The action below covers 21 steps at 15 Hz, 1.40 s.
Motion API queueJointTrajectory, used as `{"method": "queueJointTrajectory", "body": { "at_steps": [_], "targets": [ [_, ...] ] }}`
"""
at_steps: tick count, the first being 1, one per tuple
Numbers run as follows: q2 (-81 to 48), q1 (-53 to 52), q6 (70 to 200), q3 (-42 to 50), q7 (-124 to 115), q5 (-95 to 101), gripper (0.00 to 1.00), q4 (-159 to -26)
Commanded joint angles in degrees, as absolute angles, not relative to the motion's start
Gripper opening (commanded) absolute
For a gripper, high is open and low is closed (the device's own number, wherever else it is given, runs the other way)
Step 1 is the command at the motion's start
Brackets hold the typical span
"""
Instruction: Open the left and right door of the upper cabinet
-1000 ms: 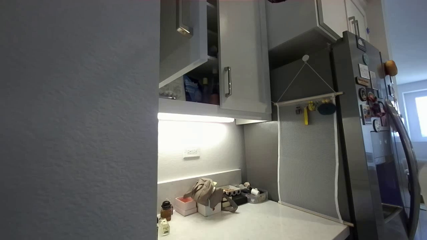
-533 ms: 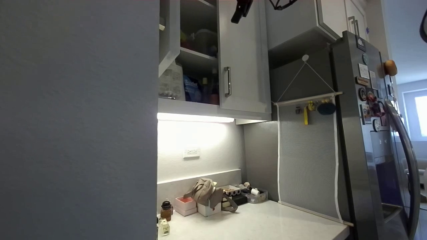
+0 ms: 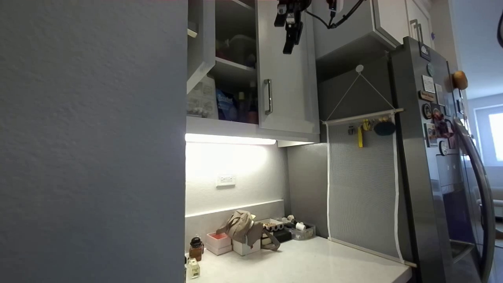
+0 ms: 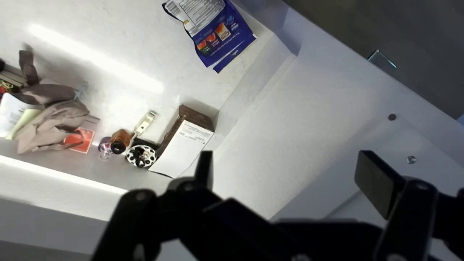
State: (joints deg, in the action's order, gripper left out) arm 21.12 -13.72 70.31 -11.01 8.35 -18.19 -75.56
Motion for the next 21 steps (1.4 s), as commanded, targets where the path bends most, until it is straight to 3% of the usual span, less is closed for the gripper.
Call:
{"method": "queueJointTrajectory", "body": {
  "at_steps": [1,7,21],
  "targets": [
    [24.1,-11.8,72.6,-11.5,6.2,-15.8,1.0,-82.8],
    [28.2,-8.8,81.8,-11.2,1.0,-8.9,1.0,-93.8],
    [40.2,-0.8,123.3,-13.7,-17.0,8.0,1.0,-120.2]
  ]
}}
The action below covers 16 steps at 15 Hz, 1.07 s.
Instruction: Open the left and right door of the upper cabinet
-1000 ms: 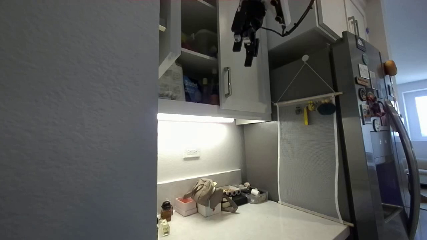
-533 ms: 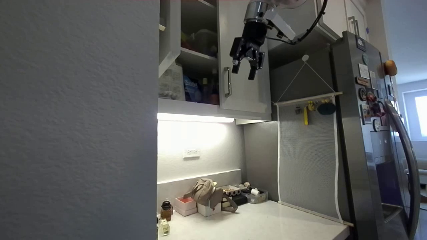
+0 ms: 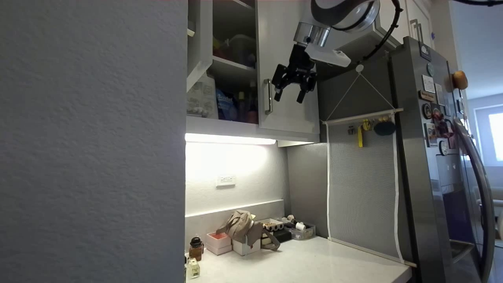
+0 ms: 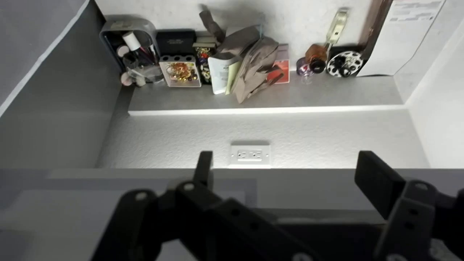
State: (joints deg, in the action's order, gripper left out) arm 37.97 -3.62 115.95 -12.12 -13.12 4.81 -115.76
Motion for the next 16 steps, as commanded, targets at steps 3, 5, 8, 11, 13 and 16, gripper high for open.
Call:
{"method": "queueJointTrajectory", "body": {
  "at_steps": [3,5,8,11,13,16],
  "targets": [
    [39.4,2.5,132.0,-15.6,-21.2,12.6,1.0,-122.3],
    [38.4,5.1,136.3,-17.0,-24.0,15.4,1.0,-122.7],
    [36.3,9.0,140.7,-19.3,-27.5,19.1,1.0,-121.8],
    [34.3,12.9,143.7,-21.8,-30.9,22.5,1.0,-120.4],
    [33.0,15.2,145.5,-23.4,-33.0,24.6,1.0,-119.4],
    [31.3,19.2,148.3,-26.4,-38.0,29.0,1.0,-117.4]
  ]
}}
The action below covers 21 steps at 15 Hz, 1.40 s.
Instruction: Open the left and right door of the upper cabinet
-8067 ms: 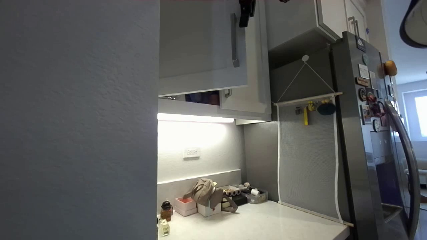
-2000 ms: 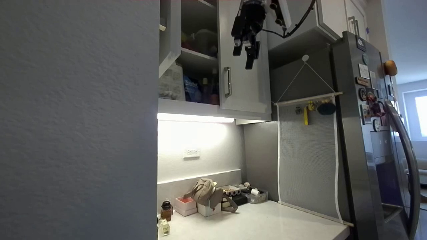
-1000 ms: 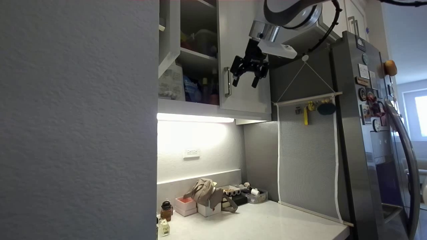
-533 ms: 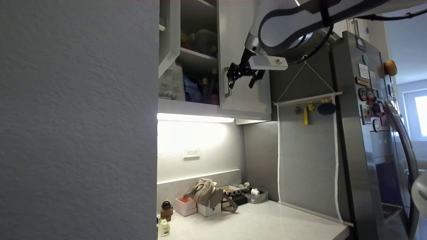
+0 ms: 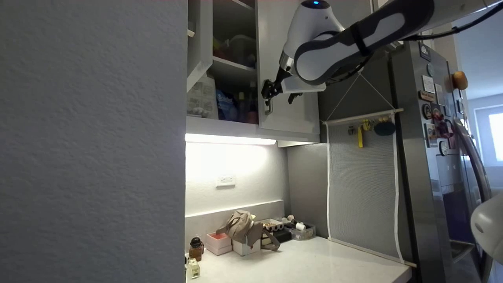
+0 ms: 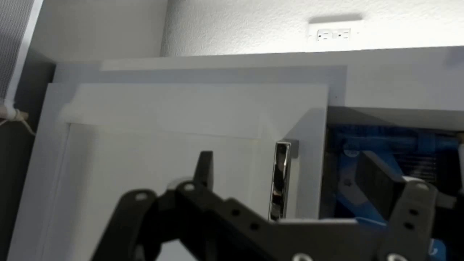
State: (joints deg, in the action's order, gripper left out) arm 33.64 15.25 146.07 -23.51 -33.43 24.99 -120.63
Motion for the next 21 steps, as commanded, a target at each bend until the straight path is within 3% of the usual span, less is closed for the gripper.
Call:
{"method": "queueJointTrajectory", "body": {
  "at_steps": [1,7,18,20,21],
  "targets": [
    [30.7,20.3,148.7,-27.3,-39.6,30.5,1.0,-116.4],
    [26.4,23.3,148.2,-30.1,-49.6,41.0,1.0,-111.2],
    [19.1,13.2,145.1,-23.0,-60.8,56.4,1.0,-106.5],
    [18.4,10.8,144.8,-21.2,-60.8,57.3,0.74,-106.1],
    [18.3,9.7,144.6,-20.5,-60.5,57.3,0.68,-106.1]
  ]
}}
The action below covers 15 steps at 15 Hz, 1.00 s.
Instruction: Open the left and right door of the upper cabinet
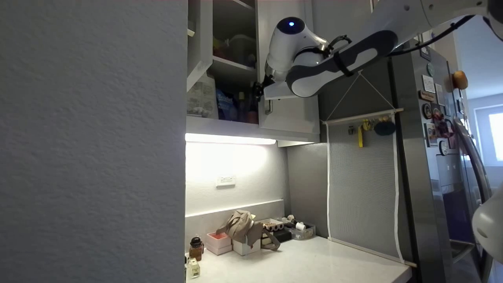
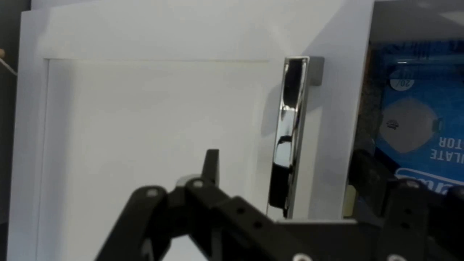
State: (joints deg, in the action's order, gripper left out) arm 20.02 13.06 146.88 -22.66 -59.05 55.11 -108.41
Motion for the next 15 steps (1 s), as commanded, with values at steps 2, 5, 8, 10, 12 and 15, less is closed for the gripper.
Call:
{"method": "queueJointTrajectory", "body": {
  "at_steps": [2,5,8,10,12,15],
  "targets": [
    [18.4,7.6,144.4,-19.1,-60.1,56.7,0.88,-106.4],
    [18.7,5.4,143.7,-17.3,-59.1,55.9,0.98,-106.6],
    [19.4,3.7,143.6,-15.7,-58.3,55.1,1.0,-107.0],
    [19.9,2.7,143.8,-14.8,-57.8,54.6,1.0,-107.4],
    [20.2,2.2,143.8,-14.3,-57.8,54.5,1.0,-107.5],
    [20.9,1.7,143.6,-14.0,-57.7,54.5,1.0,-107.9]
  ]
}}
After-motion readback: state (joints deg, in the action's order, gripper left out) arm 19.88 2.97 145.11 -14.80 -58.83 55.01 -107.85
